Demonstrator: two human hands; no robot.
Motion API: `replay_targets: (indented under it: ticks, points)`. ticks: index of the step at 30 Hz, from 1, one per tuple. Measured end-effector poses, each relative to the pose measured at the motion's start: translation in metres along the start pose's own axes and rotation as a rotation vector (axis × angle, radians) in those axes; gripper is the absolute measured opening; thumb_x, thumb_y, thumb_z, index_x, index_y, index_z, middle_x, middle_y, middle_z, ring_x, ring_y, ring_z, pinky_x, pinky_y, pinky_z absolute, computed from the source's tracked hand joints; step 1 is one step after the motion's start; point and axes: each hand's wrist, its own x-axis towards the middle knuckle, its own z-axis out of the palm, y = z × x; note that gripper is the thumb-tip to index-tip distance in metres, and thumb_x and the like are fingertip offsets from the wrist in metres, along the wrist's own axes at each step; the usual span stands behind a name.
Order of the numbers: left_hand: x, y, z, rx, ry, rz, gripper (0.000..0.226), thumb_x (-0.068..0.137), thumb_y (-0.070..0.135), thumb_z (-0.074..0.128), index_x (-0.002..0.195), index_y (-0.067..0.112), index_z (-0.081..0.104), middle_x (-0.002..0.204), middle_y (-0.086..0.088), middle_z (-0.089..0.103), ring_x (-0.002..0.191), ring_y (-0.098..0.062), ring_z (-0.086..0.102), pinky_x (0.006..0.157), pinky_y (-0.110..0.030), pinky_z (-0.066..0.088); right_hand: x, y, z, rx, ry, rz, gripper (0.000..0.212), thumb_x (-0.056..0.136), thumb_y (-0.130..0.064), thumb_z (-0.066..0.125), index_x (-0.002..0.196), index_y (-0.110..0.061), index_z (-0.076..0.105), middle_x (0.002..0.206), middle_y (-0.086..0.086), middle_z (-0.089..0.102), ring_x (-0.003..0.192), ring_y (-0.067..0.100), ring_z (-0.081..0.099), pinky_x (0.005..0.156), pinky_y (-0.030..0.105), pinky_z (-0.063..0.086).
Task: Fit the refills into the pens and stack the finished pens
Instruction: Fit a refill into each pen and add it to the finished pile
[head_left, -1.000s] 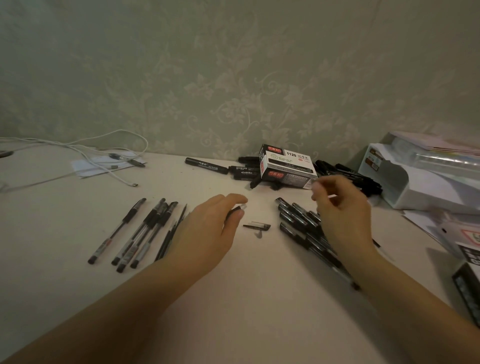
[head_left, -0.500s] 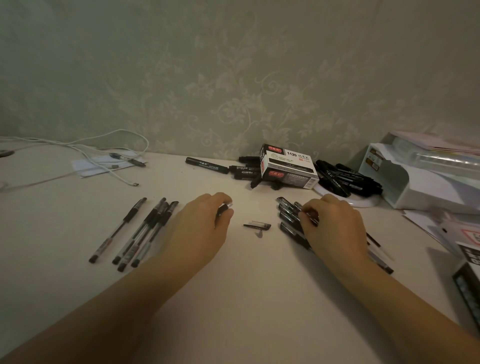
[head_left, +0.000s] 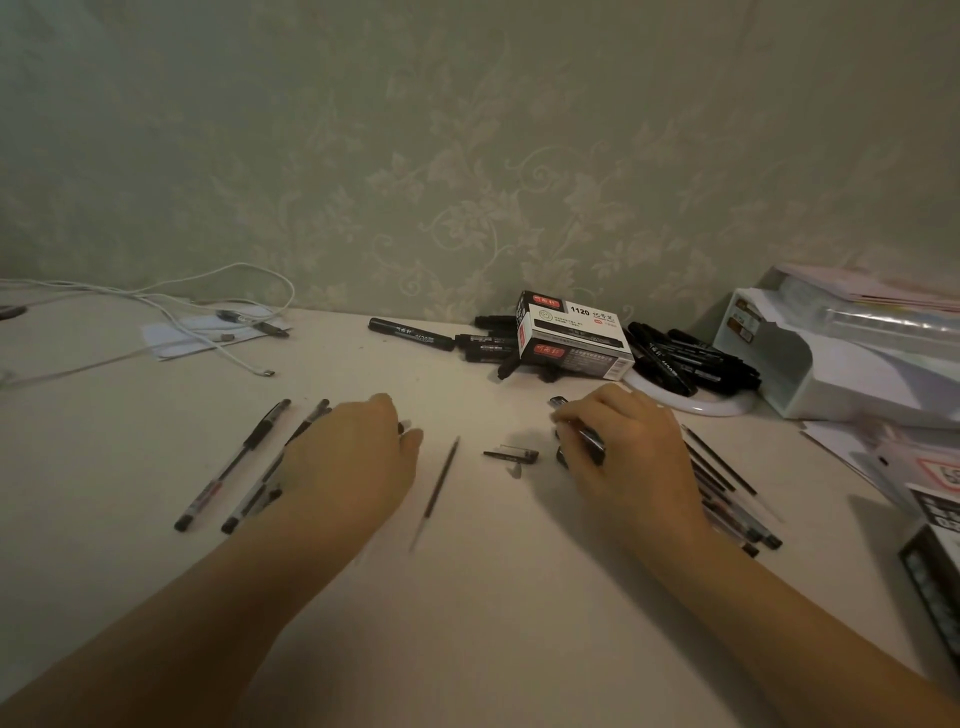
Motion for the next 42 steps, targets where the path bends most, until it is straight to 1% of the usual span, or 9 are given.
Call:
replay_targets:
  ticks: [3,8,13,18,24,28,33,37,42]
  points:
    - [-0.002,0.008,-0.003,-0.048,0.075,0.062,0.034,0.092,0.057,0.043,0.088,0.023,0.039,0.072,0.009,0.045,0.066,-0.012,0.047,0.053,-0.027,0.035,0.0,0.0,0.001,0.009,0.006,0.001,0.011,0.09,-0.017,0.068,0.099,-0.018,0.074,0.092,-0.005,0.067,0.086,0.02,0.059,0.073,0.042,0.048]
    - [-0.021,0.034,0.008,-0.095,-0.15,0.266,0.051,0.077,0.079,0.043,0.097,0.033,0.039,0.084,0.015,0.052,0.07,-0.001,0.05,0.051,-0.019,0.033,-0.001,-0.002,0.003,0.021,0.01,-0.011,0.009,0.088,-0.016,0.069,0.096,-0.019,0.073,0.091,-0.005,0.066,0.085,0.019,0.059,0.071,0.037,0.045]
    - [-0.022,0.039,0.014,-0.067,-0.128,0.366,0.036,0.09,0.064,0.041,0.101,0.03,0.035,0.091,0.009,0.058,0.075,-0.01,0.056,0.055,-0.024,0.041,-0.002,-0.009,0.005,0.091,-0.032,-0.111,0.014,0.091,-0.02,0.066,0.104,-0.019,0.072,0.095,-0.006,0.065,0.086,0.015,0.059,0.072,0.035,0.046]
    - [-0.022,0.036,0.013,-0.083,-0.143,0.352,0.021,0.098,0.046,0.04,0.092,0.029,0.03,0.084,0.009,0.05,0.072,-0.011,0.051,0.055,-0.025,0.034,-0.003,-0.01,0.006,0.071,-0.054,-0.138,0.012,0.092,-0.02,0.066,0.102,-0.02,0.072,0.095,-0.007,0.065,0.086,0.015,0.059,0.071,0.032,0.04]
    - [-0.016,0.035,0.01,-0.028,-0.181,0.288,0.023,0.1,0.041,0.04,0.102,0.02,0.047,0.085,0.004,0.053,0.077,-0.018,0.057,0.066,-0.034,0.05,-0.003,-0.007,0.007,0.114,-0.057,-0.112,0.009,0.091,-0.016,0.068,0.098,-0.019,0.073,0.091,-0.007,0.065,0.084,0.016,0.06,0.07,0.039,0.047]
    - [-0.015,0.034,0.01,0.003,-0.175,0.264,0.023,0.101,0.04,0.037,0.098,0.018,0.044,0.083,0.003,0.055,0.072,-0.016,0.055,0.058,-0.029,0.04,-0.003,-0.006,0.008,0.145,-0.058,-0.11,0.01,0.091,-0.015,0.067,0.098,-0.018,0.073,0.091,-0.007,0.064,0.084,0.015,0.06,0.072,0.041,0.05]
    - [-0.013,0.035,-0.005,-0.337,0.03,0.216,0.018,0.099,0.041,0.042,0.093,0.025,0.045,0.066,0.01,0.05,0.057,-0.004,0.048,0.048,-0.017,0.032,0.0,-0.011,0.004,0.464,-0.082,0.123,0.011,0.092,-0.026,0.067,0.1,-0.026,0.074,0.091,-0.015,0.069,0.084,0.006,0.063,0.072,0.019,0.051]
    - [-0.019,0.041,-0.005,-0.462,0.034,0.334,0.014,0.097,0.043,0.045,0.091,0.031,0.044,0.06,0.012,0.045,0.053,-0.001,0.044,0.046,-0.016,0.026,0.002,-0.021,0.0,0.963,-0.282,0.315,0.016,0.089,-0.029,0.066,0.102,-0.021,0.073,0.081,-0.004,0.074,0.071,0.001,0.066,0.061,0.013,0.05]
    - [-0.02,0.039,0.006,-0.473,0.006,0.42,0.017,0.098,0.045,0.037,0.096,0.03,0.045,0.061,0.011,0.044,0.055,-0.002,0.043,0.048,-0.018,0.025,0.002,-0.022,0.003,1.052,-0.264,0.37,0.014,0.098,-0.018,0.057,0.095,-0.011,0.069,0.071,-0.001,0.069,0.06,0.008,0.057,0.057,0.018,0.048]
